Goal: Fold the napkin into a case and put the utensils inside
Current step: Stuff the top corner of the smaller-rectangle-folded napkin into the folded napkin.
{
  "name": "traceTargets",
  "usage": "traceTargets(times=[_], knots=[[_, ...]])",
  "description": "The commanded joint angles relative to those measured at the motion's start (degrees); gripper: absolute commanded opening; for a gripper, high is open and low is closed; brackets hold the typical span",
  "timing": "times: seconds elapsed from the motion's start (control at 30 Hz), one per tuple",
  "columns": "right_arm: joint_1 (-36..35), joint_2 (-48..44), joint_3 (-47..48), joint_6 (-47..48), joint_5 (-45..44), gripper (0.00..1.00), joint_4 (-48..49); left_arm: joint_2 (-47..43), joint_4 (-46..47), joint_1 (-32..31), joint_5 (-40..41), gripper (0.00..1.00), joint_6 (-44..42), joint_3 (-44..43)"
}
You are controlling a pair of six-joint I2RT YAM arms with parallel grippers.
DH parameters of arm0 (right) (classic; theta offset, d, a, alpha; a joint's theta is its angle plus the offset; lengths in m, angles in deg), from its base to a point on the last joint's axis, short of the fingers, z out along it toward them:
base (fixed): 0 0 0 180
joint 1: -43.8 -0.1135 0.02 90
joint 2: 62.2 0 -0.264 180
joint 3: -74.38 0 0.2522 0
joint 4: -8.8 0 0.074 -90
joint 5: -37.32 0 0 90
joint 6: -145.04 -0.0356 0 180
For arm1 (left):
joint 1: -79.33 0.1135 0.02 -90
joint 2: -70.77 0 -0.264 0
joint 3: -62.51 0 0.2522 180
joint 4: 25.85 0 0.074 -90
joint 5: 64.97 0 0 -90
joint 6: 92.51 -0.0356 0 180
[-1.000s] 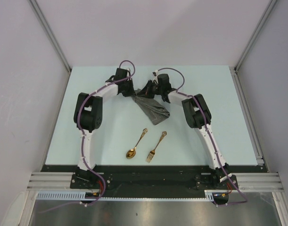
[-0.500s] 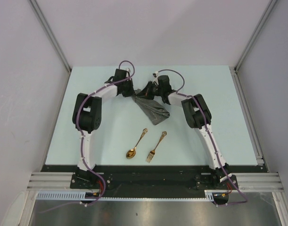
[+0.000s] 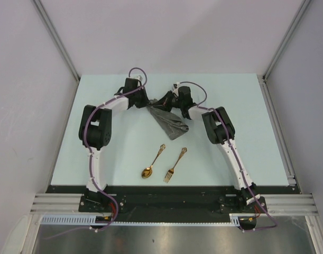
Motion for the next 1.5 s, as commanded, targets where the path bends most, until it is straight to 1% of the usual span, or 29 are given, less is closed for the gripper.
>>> traceTargets(times=[0.0, 0.07, 0.1, 0.2, 0.3, 0.37, 0.43, 0.47, 0.53, 0.57, 0.6, 0.63, 0.67, 0.7, 0.77, 0.8, 0.87, 0.93, 0.97, 1.0, 1.07, 1.1, 1.13, 1.2, 1.23, 1.3, 1.4, 1.43, 1.47], knots=[[-1.7, 1.7, 1.5, -9.2, 2.7, 0.03, 9.1, -7.2, 7.8, -2.6, -4.1, 0.0, -0.8, 5.8], [-1.6, 2.1, 2.0, -13.7, 2.7, 0.03, 9.8, -8.9, 13.0, -3.3, -3.3, 0.0, -3.1, 8.8], [-1.6, 2.4, 4.1, -14.1, 2.5, 0.03, 8.5, -8.7, 13.5, -3.4, -4.4, 0.0, -4.5, 8.7], [-2.3, 2.4, 6.6, -13.2, 0.6, 0.04, 0.1, -8.0, 14.8, -3.8, -5.4, 0.0, -6.7, 9.1], [-2.5, 0.9, 6.4, -10.4, -1.8, 0.04, -7.1, -8.5, 19.0, -3.8, -5.9, 0.0, -7.2, 11.7], [-2.3, 0.9, 5.8, -10.6, -1.4, 0.04, -6.8, -8.1, 18.0, -3.8, -6.2, 0.0, -7.0, 10.5], [-2.3, 0.9, 5.2, -9.1, -0.2, 0.04, -5.0, -5.3, 12.6, -3.5, -3.1, 0.0, -5.3, 6.9], [-2.3, 0.7, 5.2, -6.6, 0.0, 0.04, -7.0, -4.2, 6.6, -3.3, -1.9, 0.0, -3.5, 3.6], [-2.5, -0.7, 4.9, 0.7, 0.4, 0.04, -9.9, -3.0, 3.1, -3.2, 1.7, 0.0, -1.7, 2.2], [-2.6, -1.2, 3.3, 2.0, 0.7, 0.04, -9.2, -3.3, 3.1, -3.2, 2.1, 0.0, -0.3, 2.9], [-2.8, -1.7, 3.3, 3.9, 1.7, 0.03, -10.4, -3.6, 4.4, -3.1, 2.1, 0.0, 0.3, 3.9], [-3.1, -1.8, 4.0, 10.2, 1.6, 0.03, -13.1, -4.2, 5.9, -3.1, 1.8, 0.0, 0.8, 5.1], [-3.4, -1.9, 4.9, 12.7, 1.2, 0.03, -18.1, -5.5, 9.6, -3.1, 1.0, 0.0, 1.7, 7.5], [-3.6, -2.2, 4.9, 15.3, 0.4, 0.03, -19.4, -6.2, 10.0, -3.1, 0.9, 0.0, 1.9, 8.5], [-3.8, -2.8, 4.8, 18.6, 0.3, 0.02, -20.7, -7.6, 15.0, -3.1, -0.2, 0.0, 2.4, 11.0], [-3.7, -2.8, 4.7, 18.3, 0.5, 0.03, -20.0, -7.5, 15.5, -3.0, -0.4, 0.0, 2.6, 11.2], [-3.2, -2.5, 4.5, 14.9, 1.9, 0.02, -14.7, -6.8, 15.1, -3.0, -1.4, 0.0, 3.1, 10.9], [-2.9, -1.0, 3.2, -0.3, 5.7, 0.02, -5.1, -6.2, 15.9, -3.1, -1.8, 0.0, 3.7, 11.9], [-2.8, 1.2, 2.7, -8.1, 6.8, 0.02, 8.8, -6.3, 17.1, -3.1, -1.9, 0.0, 4.3, 12.5], [-2.7, 2.7, 2.4, -22.6, 5.9, 0.02, 14.3, -6.3, 17.4, -3.1, -1.7, 0.0, 4.5, 13.8], [-3.0, 5.7, 4.4, -30.3, 4.3, 0.02, 21.1, -6.4, 18.0, -3.1, -0.7, 0.0, 5.2, 14.8], [-3.7, 5.7, 4.7, -34.9, 2.1, 0.02, 22.2, -6.5, 18.0, -3.2, -0.4, 0.0, 5.5, 15.5], [-3.8, 5.2, 2.9, -35.5, 0.5, 0.02, 22.6, -6.9, 17.7, -3.1, 1.0, 0.0, 5.6, 15.7], [-4.2, 2.2, 1.4, -32.6, -2.1, 0.02, 17.5, -7.3, 16.9, -3.1, 2.4, 0.0, 5.8, 16.1], [-4.2, 0.7, 0.2, -27.9, -3.0, 0.02, 14.8, -7.8, 16.4, -3.1, 3.7, 0.0, 5.9, 16.1], [-3.9, -1.8, -2.9, -24.2, -3.7, 0.02, 9.5, -7.8, 14.4, -2.8, 4.7, 0.0, 6.2, 15.0], [-3.6, -3.8, -3.5, -14.2, -3.0, 0.04, 0.5, -7.1, 12.6, -2.2, 5.4, 0.0, 7.4, 14.0], [-3.6, -4.3, -2.8, -7.9, -2.5, 0.05, -5.7, -6.9, 12.6, -1.9, 4.3, 0.0, 8.3, 13.9], [-3.6, -4.7, -2.4, -4.1, -3.1, 0.05, -8.2, -6.5, 12.6, -1.4, 3.7, 0.0, 8.6, 13.6]])
